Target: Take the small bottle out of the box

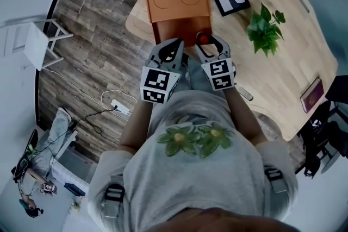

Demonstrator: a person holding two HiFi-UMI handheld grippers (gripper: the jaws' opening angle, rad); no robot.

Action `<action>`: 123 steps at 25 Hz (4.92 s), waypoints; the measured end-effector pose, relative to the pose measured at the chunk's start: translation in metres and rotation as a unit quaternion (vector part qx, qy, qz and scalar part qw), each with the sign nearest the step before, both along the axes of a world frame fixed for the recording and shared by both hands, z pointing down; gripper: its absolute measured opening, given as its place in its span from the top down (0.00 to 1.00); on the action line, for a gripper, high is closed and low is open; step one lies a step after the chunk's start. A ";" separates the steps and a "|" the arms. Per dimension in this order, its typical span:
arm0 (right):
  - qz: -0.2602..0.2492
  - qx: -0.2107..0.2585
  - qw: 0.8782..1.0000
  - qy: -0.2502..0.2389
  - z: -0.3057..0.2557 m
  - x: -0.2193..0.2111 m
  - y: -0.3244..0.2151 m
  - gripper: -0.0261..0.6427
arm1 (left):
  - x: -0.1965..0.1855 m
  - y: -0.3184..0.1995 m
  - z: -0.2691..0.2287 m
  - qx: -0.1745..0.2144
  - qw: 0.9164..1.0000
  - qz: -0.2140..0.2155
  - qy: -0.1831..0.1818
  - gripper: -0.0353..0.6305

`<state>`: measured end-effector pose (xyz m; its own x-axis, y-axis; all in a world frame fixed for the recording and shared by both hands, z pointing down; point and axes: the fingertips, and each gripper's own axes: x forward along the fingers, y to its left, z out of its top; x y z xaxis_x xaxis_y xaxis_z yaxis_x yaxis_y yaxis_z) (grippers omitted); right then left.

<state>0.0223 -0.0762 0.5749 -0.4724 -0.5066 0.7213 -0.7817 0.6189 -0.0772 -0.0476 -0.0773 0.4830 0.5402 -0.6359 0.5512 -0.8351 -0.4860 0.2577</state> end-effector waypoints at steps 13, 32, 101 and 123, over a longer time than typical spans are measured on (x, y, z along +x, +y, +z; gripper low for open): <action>-0.003 -0.008 1.000 0.015 0.026 0.004 -0.003 0.64 | 0.002 0.001 0.008 -0.012 1.000 0.003 -0.012 0.94; -0.012 -0.014 0.999 0.034 0.050 0.003 -0.009 0.64 | 0.000 0.004 0.009 -0.020 1.000 0.000 -0.024 0.94; -0.022 0.000 0.999 0.035 0.028 0.002 -0.018 0.65 | -0.005 -0.003 0.001 -0.014 1.000 -0.007 -0.008 0.94; -0.027 0.057 0.998 0.004 -0.030 -0.001 -0.013 0.65 | -0.004 0.008 -0.008 -0.002 1.000 -0.013 -0.003 0.94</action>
<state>0.0213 -0.0891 0.5451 -0.4967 -0.5588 0.6641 -0.7466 0.6653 0.0014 -0.0515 -0.0698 0.4750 0.5202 -0.6468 0.5577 -0.8489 -0.4632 0.2546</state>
